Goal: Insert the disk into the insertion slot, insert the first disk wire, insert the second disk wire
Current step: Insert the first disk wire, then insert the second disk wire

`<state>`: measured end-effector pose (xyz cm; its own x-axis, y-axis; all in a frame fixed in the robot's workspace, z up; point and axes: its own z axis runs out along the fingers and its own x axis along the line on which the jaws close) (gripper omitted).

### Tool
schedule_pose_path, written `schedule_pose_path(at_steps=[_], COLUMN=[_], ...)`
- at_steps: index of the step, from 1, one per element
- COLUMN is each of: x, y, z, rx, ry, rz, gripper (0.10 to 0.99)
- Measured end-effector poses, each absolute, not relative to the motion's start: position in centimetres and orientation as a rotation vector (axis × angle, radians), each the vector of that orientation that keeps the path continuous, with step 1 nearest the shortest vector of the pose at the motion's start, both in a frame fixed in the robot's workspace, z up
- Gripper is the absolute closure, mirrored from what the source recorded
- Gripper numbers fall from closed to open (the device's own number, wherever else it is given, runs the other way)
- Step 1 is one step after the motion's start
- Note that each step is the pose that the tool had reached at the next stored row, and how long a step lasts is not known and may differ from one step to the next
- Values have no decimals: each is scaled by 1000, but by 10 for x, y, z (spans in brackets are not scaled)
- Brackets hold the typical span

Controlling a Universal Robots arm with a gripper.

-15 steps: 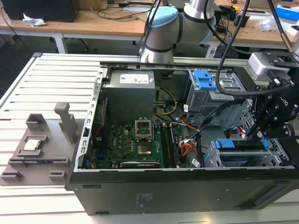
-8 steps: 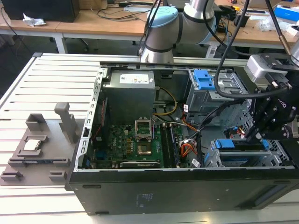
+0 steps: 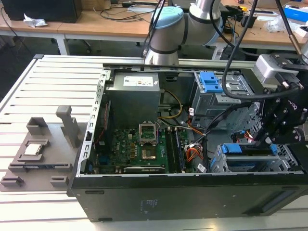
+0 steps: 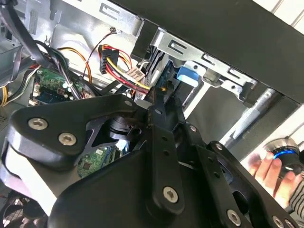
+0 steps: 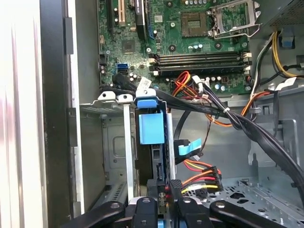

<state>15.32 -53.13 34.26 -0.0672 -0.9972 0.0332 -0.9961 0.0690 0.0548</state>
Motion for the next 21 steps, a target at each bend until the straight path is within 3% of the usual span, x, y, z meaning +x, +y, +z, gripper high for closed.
schedule_pose_path(at_steps=[4,6,21], x=[153,153,153], y=[-530,-530,-530], z=[359,366,382], rx=[2101,2101,2101], ry=[-2249,-2249,-2249], rz=[-24,-23,-23], gripper=[863,980,980])
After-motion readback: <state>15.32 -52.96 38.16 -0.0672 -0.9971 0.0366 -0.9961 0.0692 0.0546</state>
